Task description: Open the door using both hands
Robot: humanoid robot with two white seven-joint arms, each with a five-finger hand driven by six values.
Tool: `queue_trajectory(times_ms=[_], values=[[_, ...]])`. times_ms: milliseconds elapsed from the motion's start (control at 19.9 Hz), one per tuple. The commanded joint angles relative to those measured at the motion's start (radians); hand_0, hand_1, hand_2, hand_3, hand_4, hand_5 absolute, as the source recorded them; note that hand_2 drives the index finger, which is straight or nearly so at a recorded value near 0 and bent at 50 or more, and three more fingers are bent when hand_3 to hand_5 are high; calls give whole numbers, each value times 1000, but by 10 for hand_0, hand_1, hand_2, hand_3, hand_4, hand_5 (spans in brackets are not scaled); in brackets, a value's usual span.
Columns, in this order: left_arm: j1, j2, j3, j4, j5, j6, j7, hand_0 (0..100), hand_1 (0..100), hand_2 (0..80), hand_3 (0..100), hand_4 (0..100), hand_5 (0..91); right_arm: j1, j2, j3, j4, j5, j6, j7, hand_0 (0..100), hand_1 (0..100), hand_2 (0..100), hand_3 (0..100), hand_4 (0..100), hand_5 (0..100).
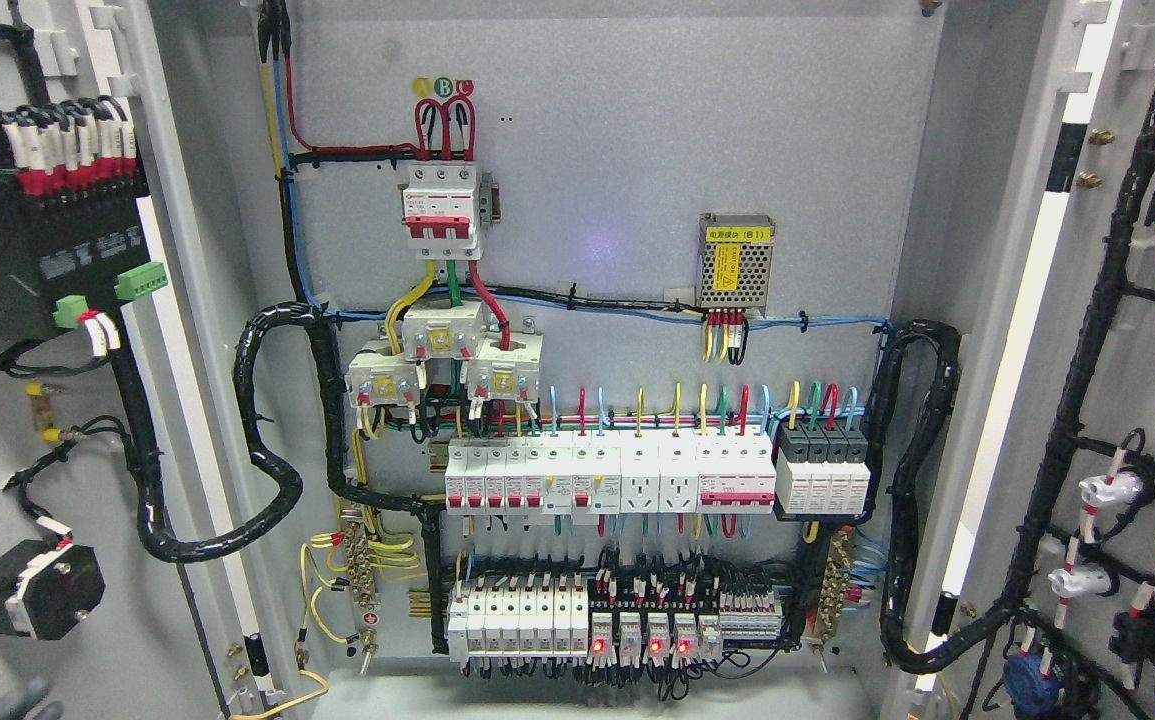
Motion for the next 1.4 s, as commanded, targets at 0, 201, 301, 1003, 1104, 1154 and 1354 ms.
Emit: queue_trajectory(times_ms=[0, 201, 301, 1003, 1104, 1154, 1354], values=[[18, 67, 121, 87, 87, 7, -2, 0, 0, 0, 0, 0, 0, 30, -7, -68, -1, -44, -7, 10, 0, 0, 0, 0, 0, 0], [18, 70, 133, 88, 107, 8, -1, 0, 0, 0, 0, 0, 0, 30, -6, -68, 1, -45, -5, 9, 0, 0, 0, 0, 0, 0], [18, 74, 147, 88, 115, 10, -1, 0, 0, 0, 0, 0, 0, 30, -4, -68, 4, -47, -1, 7, 0, 0, 0, 0, 0, 0], [16, 99, 188, 145, 168, 12, -1, 0, 0, 0, 0, 0, 0, 72, 2, -110, 16, -102, 2, 7, 0, 0, 0, 0, 0, 0], [16, 107, 201, 168, 188, 12, -1, 0, 0, 0, 0, 0, 0, 73, 2, -111, 16, -105, 2, 7, 0, 0, 0, 0, 0, 0], [13, 111, 205, 179, 199, 12, -1, 0, 0, 0, 0, 0, 0, 75, 2, -113, 18, -105, 2, 7, 0, 0, 0, 0, 0, 0], [10, 122, 205, 222, 211, 10, -1, 0, 0, 0, 0, 0, 0, 80, 4, -114, 24, -105, 2, 7, 0, 0, 0, 0, 0, 0]])
